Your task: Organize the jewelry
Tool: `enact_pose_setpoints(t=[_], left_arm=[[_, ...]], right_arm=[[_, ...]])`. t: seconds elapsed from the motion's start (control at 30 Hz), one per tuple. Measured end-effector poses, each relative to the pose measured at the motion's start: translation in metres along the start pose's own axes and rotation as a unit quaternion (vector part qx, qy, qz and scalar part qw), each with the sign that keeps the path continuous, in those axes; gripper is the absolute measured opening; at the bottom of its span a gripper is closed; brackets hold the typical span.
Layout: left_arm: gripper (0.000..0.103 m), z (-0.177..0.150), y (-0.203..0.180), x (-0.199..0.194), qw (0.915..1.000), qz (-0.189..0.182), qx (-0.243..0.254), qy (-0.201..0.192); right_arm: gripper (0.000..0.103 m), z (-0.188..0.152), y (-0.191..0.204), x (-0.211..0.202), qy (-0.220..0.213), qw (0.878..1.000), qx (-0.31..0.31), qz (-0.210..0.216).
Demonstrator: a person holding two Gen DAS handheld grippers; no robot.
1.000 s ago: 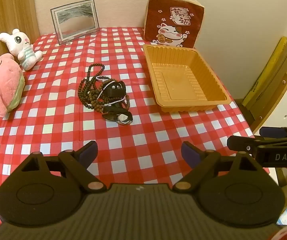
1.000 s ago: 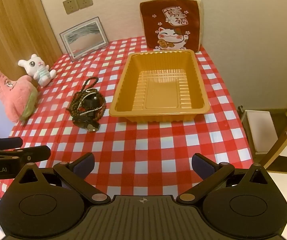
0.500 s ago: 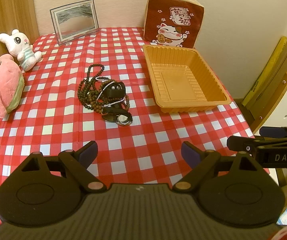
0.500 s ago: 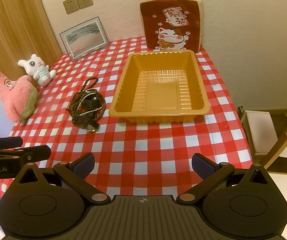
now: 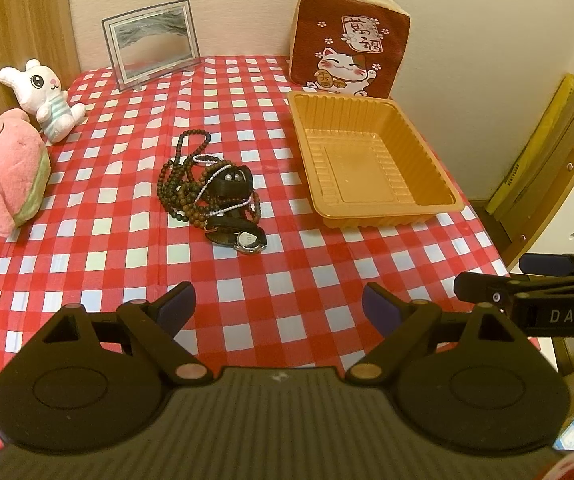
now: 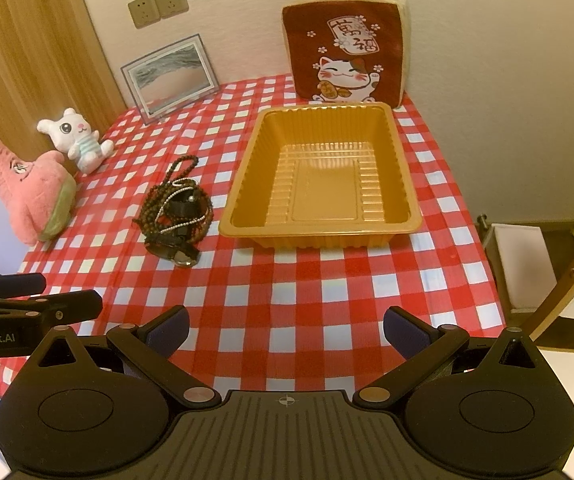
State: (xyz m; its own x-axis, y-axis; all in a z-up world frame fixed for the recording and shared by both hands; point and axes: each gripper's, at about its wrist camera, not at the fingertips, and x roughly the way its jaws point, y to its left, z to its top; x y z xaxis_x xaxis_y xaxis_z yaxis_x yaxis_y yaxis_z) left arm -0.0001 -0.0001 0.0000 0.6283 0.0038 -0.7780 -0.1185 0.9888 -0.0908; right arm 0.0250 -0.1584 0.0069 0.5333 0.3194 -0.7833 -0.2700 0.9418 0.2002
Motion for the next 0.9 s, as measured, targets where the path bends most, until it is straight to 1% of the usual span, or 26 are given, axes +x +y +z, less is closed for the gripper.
enact_pose_setpoints(t=[0.9], left_arm=[[0.089, 0.0, 0.0, 0.0, 1.0, 0.0, 0.0, -0.001]], right_arm=[[0.103, 0.0008, -0.0024, -0.0017, -0.002, 1.0, -0.001, 0.0]])
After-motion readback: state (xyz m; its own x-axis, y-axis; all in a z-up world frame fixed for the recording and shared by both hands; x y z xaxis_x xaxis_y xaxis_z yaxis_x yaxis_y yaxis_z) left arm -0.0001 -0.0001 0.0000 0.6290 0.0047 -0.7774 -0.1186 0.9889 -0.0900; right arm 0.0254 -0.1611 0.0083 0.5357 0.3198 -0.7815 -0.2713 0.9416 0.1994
